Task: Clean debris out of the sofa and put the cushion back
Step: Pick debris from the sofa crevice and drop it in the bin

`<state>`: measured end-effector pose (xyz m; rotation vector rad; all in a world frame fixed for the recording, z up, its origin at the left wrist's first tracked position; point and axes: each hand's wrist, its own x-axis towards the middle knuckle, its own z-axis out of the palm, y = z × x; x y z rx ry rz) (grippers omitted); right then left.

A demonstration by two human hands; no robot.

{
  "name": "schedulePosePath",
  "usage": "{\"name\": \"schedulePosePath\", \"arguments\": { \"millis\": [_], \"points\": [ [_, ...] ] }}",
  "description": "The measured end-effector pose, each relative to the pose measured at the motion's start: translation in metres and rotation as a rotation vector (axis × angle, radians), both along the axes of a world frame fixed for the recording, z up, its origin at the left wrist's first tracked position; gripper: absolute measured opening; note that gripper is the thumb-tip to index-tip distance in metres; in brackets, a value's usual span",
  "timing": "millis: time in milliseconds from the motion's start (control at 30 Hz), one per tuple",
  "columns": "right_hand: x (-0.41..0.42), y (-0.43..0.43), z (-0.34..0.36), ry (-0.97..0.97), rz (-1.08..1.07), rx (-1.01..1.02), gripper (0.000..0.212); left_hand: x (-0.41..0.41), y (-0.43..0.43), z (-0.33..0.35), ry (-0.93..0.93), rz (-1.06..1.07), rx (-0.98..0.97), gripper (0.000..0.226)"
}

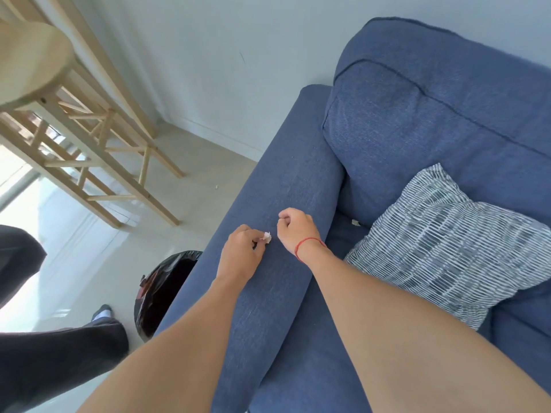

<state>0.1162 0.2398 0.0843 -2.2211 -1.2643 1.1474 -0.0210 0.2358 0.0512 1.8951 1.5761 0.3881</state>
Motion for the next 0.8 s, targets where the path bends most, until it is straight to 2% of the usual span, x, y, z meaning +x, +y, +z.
{"name": "schedulePosePath", "arguments": {
  "millis": [167, 267, 367, 467, 633, 800],
  "points": [
    [-0.046, 0.018, -0.004, -0.213, 0.1, 0.095, 0.032, -0.039, 0.01, 0.007, -0.172, 0.424, -0.115, 0.028],
    [-0.083, 0.027, -0.014, -0.32, 0.234, 0.118, 0.039, -0.075, 0.015, 0.0, -0.158, 0.589, -0.194, 0.027],
    [-0.11, 0.029, -0.035, -0.4, 0.4, 0.021, 0.046, -0.113, 0.013, -0.012, -0.097, 0.713, -0.286, 0.018],
    [-0.126, 0.023, -0.055, -0.508, 0.481, 0.001, 0.048, -0.144, 0.009, -0.03, -0.01, 0.786, -0.354, 0.01],
    [-0.136, 0.022, -0.069, -0.615, 0.438, 0.069, 0.053, -0.174, 0.01, -0.068, 0.046, 0.854, -0.458, 0.016],
    [-0.143, 0.029, -0.077, -0.642, 0.438, 0.044, 0.055, -0.197, 0.016, -0.093, 0.157, 0.753, -0.643, 0.025]
  ]
}}
